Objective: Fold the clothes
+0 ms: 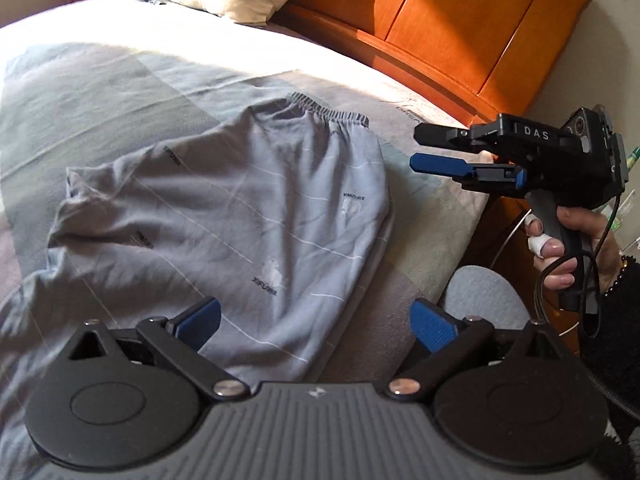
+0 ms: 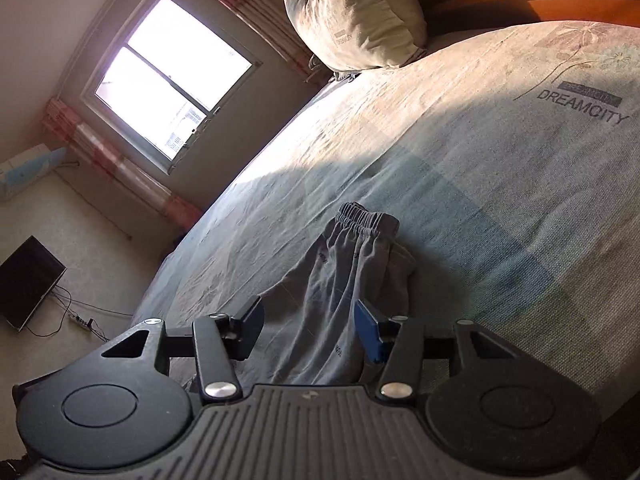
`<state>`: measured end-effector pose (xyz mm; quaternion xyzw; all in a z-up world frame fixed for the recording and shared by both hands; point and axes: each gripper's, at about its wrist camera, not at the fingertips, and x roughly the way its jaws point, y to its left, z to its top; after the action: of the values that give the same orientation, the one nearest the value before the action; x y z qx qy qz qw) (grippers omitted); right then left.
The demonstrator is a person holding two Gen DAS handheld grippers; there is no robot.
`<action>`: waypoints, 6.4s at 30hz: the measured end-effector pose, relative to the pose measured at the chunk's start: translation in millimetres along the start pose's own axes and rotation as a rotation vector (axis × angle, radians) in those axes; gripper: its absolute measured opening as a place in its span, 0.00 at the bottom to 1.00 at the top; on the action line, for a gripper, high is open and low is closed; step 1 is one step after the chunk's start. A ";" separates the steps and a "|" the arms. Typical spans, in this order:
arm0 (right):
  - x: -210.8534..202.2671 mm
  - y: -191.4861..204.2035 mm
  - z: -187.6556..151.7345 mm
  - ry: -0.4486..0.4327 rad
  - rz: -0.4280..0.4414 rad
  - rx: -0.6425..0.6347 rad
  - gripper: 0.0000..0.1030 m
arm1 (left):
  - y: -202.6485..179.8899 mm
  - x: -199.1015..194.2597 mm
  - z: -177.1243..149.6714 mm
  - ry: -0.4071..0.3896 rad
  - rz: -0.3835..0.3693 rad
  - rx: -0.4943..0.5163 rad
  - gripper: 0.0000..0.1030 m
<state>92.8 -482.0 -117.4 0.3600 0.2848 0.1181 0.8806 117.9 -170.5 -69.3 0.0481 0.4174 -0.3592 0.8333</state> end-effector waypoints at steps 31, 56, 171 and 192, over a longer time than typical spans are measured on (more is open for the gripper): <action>24.9 -4.5 -29.5 0.102 -0.090 0.063 0.25 | -68.0 5.7 -88.4 0.080 0.636 1.036 0.83; 27.7 6.6 -43.4 0.137 -0.045 0.087 0.35 | -65.5 24.4 -115.4 0.290 0.769 1.114 0.11; 54.8 -50.1 20.3 0.120 0.186 0.450 1.00 | -69.6 117.2 92.9 0.097 0.377 0.421 0.80; 89.8 -31.3 35.4 0.113 0.199 0.250 1.00 | 37.2 2.9 35.1 0.015 0.272 0.106 0.79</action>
<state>186.3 -487.2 -156.3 0.4861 0.3092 0.1883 0.7954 166.1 -158.0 -56.8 0.1510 0.3936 -0.2640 0.8675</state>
